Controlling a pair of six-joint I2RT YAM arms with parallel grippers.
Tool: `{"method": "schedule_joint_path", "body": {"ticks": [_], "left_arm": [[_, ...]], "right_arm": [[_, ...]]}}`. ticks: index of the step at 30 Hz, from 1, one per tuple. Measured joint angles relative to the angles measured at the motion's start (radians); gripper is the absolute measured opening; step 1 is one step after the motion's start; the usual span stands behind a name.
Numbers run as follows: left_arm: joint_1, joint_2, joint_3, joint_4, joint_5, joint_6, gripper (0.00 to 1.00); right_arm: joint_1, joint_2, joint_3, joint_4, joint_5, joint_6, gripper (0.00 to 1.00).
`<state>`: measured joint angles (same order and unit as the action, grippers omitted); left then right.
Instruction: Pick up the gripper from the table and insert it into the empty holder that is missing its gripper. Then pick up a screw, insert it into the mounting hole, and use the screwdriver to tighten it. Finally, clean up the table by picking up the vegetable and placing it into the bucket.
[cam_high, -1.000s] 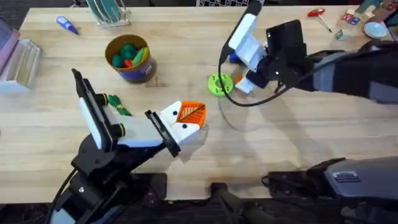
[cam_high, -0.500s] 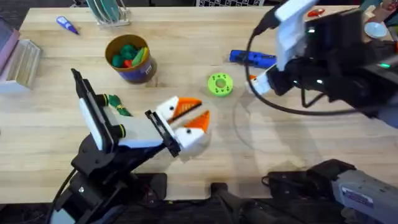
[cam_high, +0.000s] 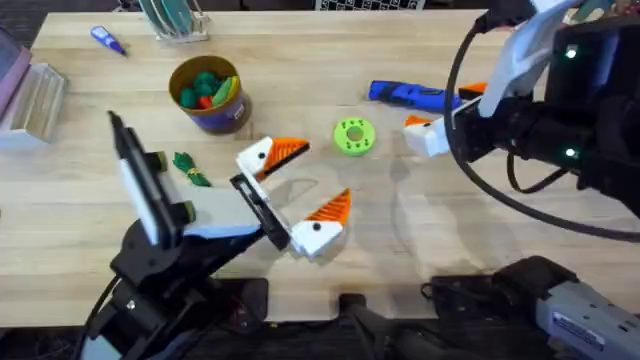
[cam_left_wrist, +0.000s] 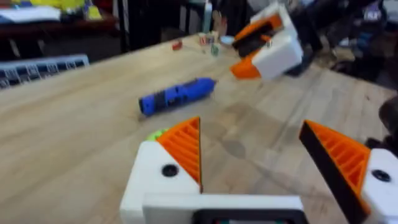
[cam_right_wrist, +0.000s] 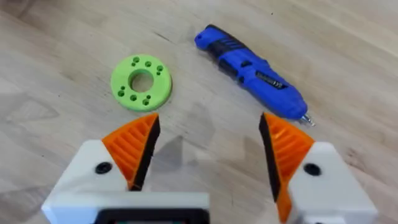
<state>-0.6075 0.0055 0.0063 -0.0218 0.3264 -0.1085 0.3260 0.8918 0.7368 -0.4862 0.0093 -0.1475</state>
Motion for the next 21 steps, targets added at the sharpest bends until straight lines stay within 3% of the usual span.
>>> {"method": "schedule_joint_path", "body": {"ticks": [4,11,15,21], "left_arm": [[0.0,0.0,0.017,-0.004,-0.07,-0.004,0.985],[0.0,0.026,0.225,-0.29,-0.285,-0.12,0.985],[0.0,0.138,0.38,-0.447,-0.372,-0.173,0.985],[0.0,0.397,0.581,-0.668,-0.426,-0.217,0.985]], "right_arm": [[0.0,0.0,0.0,-0.025,-0.003,0.014,0.961],[0.0,0.0,0.0,-0.031,-0.004,0.057,0.961],[0.0,0.0,0.0,-0.031,-0.004,0.073,0.961],[0.0,0.0,0.0,-0.031,-0.004,0.078,0.961]]}}
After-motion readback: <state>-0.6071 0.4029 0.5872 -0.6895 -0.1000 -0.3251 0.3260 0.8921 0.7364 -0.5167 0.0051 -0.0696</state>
